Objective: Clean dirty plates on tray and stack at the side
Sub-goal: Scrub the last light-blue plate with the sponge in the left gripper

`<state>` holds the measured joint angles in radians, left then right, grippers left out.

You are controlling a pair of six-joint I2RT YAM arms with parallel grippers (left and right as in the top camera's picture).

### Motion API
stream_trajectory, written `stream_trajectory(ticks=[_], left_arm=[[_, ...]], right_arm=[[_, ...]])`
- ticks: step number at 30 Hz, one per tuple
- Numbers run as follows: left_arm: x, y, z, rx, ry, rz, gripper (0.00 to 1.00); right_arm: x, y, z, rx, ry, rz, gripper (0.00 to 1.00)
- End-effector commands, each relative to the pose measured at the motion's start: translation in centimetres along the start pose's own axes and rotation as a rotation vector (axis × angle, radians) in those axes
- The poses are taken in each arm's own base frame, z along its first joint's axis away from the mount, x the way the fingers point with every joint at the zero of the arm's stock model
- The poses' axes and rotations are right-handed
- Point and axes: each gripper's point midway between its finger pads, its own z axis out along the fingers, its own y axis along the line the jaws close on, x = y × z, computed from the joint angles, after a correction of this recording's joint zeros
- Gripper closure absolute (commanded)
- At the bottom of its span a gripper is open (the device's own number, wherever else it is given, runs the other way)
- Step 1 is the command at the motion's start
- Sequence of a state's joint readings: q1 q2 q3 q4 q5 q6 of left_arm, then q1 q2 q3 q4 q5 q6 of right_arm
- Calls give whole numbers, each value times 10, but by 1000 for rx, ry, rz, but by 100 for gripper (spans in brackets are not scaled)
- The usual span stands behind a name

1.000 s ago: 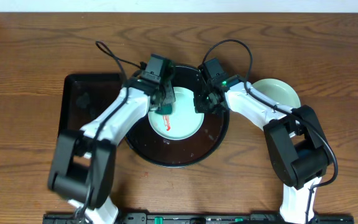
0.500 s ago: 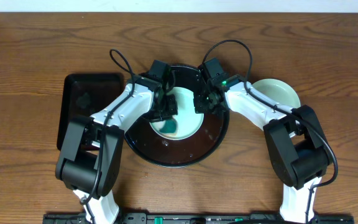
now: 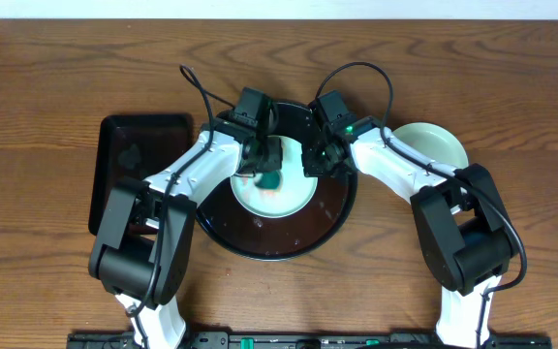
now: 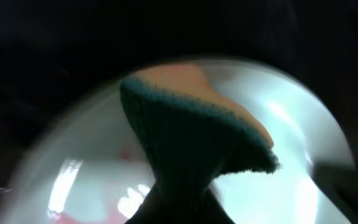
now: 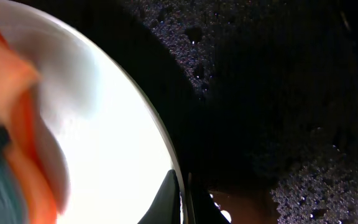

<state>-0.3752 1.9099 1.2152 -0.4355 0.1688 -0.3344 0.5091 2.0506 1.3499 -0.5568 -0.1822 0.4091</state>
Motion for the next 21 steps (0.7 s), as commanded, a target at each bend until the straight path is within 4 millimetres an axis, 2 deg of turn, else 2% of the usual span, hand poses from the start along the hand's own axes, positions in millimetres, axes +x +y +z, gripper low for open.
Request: stream_trajectory(ticks=[1,5,9,12,16,19,21], left_arm=[[-25,43,-2,-251,-129,19,92],[-28,61,-8,-353,-163,-18,92],[-7,64,-7,-362,-80,-59,92],[21,50,-2,-262,58,-54,92],[55,3,-2,30,240,87,92],[66,-20,-7,182,288,160,92],[65,-22,-7,196,282,180,92]], right_arm=[[19,-5,20,41,58,-5,99],[19,-5,20,41,58,-5,99],[19,-6,20,42,58,-5,99],[19,-6,20,42,58,-5,99],[19,-6,20,42,58,-5,99],[19,-5,20,41,57,-5,99],[18,-5,20,41,57,-5,99]])
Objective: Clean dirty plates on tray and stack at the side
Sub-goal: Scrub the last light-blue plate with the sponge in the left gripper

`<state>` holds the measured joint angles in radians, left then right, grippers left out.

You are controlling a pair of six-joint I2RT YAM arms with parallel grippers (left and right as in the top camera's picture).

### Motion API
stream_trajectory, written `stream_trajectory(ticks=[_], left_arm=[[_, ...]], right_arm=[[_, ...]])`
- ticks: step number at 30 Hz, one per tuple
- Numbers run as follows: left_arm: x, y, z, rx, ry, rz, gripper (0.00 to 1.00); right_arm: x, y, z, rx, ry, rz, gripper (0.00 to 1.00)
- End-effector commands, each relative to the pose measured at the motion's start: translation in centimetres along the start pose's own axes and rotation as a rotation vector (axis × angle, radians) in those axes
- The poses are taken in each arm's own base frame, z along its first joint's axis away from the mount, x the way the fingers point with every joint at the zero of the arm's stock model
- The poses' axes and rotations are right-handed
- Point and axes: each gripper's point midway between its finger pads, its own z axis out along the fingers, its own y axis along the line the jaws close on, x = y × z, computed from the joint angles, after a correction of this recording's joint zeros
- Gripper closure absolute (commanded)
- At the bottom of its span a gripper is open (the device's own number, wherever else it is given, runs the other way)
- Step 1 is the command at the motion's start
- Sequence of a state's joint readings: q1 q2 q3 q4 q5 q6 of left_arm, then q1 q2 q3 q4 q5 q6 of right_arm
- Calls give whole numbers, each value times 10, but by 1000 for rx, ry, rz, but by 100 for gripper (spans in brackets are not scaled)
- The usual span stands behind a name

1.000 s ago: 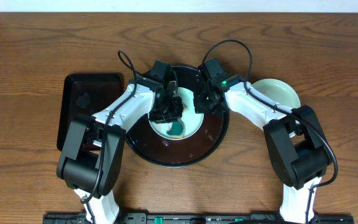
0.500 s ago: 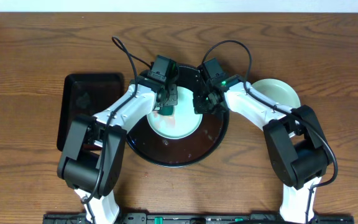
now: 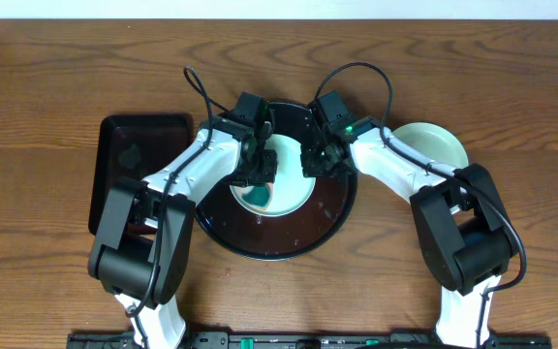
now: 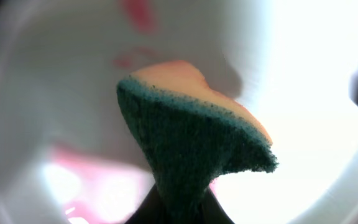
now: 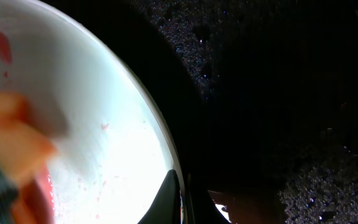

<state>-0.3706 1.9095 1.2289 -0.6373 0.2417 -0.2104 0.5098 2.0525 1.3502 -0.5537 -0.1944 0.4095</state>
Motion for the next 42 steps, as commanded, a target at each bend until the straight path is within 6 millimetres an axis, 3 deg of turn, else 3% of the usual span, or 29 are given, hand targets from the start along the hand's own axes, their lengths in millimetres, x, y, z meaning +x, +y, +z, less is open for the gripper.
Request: stream_trajectory(ticks=[1,5,12,16,19,22,25,29,33,37,40,42], left_arm=[[13,-30,5,183,55,131,92],[-10,-21,7,114,-42,150,92],[-63,22,5,-168,-264,143,92],[-82,45,2,-307,-352,92,92],[-84,72,-7,-446,-408,-82,92],[-69,95,-16,-553,-423,-267,92],[-54,100,-13,-567,-384,-345,93],[-42,79,2,-449,-288,-308,92],[-30,28,22,-161,-142,-135,93],[-16,-21,24,112,-48,34,93],[-11,-36,22,204,-26,98,93],[-14,-33,22,185,-38,105,92]], right_arm=[[18,-8,19,53,53,-4,99],[19,-8,19,54,56,-4,99],[19,-8,19,55,58,-4,99],[19,-8,19,55,58,-5,99],[19,-8,19,55,58,-5,99],[19,-8,19,55,59,-8,99],[19,-8,19,55,58,-8,99],[19,-8,19,55,58,-8,99],[19,-8,19,55,58,-8,99],[19,-8,19,55,58,-8,99],[19,-8,19,55,58,-8,99],[19,-8,19,54,58,-8,99]])
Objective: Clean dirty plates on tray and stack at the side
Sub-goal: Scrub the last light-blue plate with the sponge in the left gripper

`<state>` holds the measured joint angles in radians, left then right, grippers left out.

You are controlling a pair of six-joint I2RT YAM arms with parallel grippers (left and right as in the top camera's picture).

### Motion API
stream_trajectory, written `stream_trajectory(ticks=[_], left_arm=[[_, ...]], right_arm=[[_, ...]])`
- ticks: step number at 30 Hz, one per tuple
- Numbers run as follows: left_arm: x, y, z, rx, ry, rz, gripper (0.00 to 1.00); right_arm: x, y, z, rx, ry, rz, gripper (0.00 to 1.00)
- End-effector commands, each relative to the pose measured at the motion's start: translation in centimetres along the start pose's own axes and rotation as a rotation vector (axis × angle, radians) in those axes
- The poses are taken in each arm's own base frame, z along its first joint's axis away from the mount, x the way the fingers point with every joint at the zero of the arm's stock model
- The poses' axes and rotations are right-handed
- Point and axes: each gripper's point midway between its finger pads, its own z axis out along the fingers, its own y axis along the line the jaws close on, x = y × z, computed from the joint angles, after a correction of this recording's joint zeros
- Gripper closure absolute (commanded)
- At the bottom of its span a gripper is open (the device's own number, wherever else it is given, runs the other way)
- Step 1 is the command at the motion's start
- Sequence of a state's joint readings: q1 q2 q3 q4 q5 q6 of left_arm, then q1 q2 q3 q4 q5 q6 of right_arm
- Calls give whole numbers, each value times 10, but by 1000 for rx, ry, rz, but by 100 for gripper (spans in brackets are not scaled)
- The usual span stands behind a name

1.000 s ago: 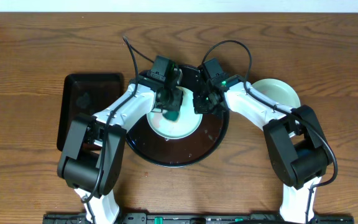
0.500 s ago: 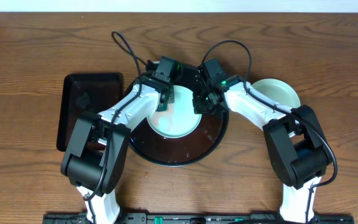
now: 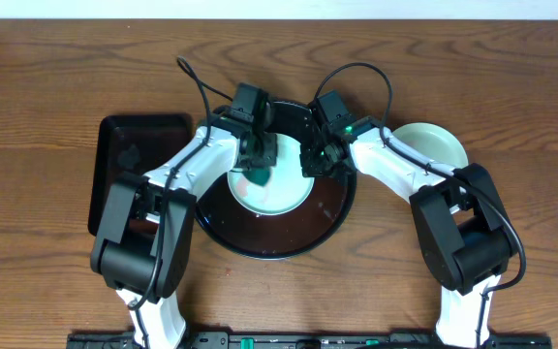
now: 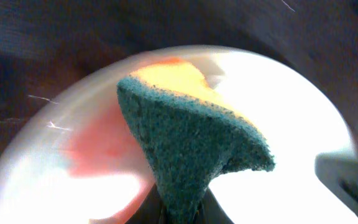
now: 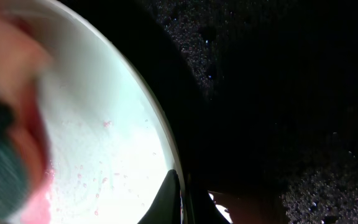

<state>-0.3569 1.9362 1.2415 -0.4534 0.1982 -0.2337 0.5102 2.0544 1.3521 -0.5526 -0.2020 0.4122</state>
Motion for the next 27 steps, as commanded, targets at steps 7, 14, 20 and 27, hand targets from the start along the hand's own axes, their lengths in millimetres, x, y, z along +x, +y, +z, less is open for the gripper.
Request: stream_trajectory(ticks=[7,14,20,27], left_arm=[[1,51,10,-316,-76,-146,92],[31,75,0,-462,1,-258,92],[89,20,4,-138,328,-160,92],[98,-28,-1,152,412,-115,93]], right_arm=[[19,-10,19,63,56,-9,99],[19,-10,19,63,56,-10,99],[19,-10,19,65,54,-10,99],[19,-10,19,65,55,-10,99]])
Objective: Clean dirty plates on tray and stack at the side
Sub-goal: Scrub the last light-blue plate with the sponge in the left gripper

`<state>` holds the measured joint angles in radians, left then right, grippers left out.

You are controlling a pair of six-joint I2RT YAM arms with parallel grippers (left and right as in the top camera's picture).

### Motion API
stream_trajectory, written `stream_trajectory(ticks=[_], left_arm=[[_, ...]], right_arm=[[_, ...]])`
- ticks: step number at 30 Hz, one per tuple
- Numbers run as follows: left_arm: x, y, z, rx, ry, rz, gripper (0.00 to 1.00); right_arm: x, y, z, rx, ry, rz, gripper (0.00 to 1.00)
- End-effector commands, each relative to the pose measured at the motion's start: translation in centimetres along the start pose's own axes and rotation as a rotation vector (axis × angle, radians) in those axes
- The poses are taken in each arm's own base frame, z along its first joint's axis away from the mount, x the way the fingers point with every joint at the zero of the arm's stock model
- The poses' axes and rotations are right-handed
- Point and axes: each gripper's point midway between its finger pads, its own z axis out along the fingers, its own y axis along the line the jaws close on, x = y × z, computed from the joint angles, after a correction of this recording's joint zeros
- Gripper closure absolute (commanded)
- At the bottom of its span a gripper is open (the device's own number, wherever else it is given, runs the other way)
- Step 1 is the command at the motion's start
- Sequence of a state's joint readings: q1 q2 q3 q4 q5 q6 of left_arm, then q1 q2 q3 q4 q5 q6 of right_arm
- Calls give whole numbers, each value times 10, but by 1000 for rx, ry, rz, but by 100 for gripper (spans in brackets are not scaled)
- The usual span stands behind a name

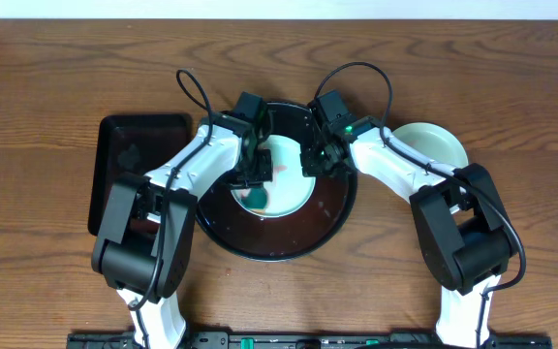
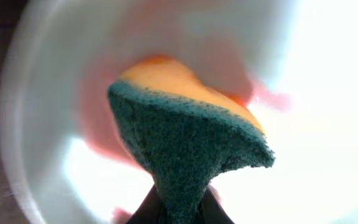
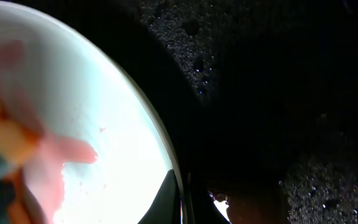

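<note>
A white plate (image 1: 294, 184) with red smears lies in the round black tray (image 1: 289, 237). My left gripper (image 2: 179, 208) is shut on a green and orange sponge (image 2: 185, 140), which presses on the plate's front left part; overhead the sponge (image 1: 257, 198) shows as a green patch. A red smear (image 2: 269, 99) lies beside it. My right gripper (image 3: 183, 196) is shut on the plate's right rim (image 3: 166, 149), one finger inside and one outside. Another red smear (image 3: 64, 155) shows in the right wrist view.
A clean pale plate (image 1: 434, 145) sits on the table right of the round tray, behind the right arm. A rectangular black tray (image 1: 129, 165) lies to the left. The wet tray floor (image 3: 278, 93) stretches right of the held rim.
My left gripper has carried the sponge from the plate's back left part to its front left part. The red smear on the plate has spread. My right gripper still clamps the rim.
The sponge was first on the middle of the plate, then at its front left, then at its back left, and is now at the front left again. The right gripper kept its hold on the plate's right rim throughout.
</note>
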<state>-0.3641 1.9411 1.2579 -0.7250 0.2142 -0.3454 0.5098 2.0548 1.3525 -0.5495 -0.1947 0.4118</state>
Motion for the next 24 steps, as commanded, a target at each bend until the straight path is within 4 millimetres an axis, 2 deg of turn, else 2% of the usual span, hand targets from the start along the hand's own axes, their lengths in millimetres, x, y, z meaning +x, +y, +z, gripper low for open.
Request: stream_trajectory(ticks=[1,8,12,18,21,24], left_arm=[[36,-37,16,216,155,67,92],[-17,-51,15,251,-71,124,92],[-48,-32,15,115,-217,92,93],[-65,-2,6,-48,-298,32,93],[-69,9,-11,-88,-320,-2,92],[-72,21,-36,-128,-344,-48,93]], right_arm=[[20,-9,19,60,61,-9,99],[21,-10,19,62,64,-9,99],[21,-10,19,62,64,-9,99],[23,-10,18,65,71,-9,99],[23,-11,19,65,72,-14,99],[23,-11,19,65,71,-15,99]])
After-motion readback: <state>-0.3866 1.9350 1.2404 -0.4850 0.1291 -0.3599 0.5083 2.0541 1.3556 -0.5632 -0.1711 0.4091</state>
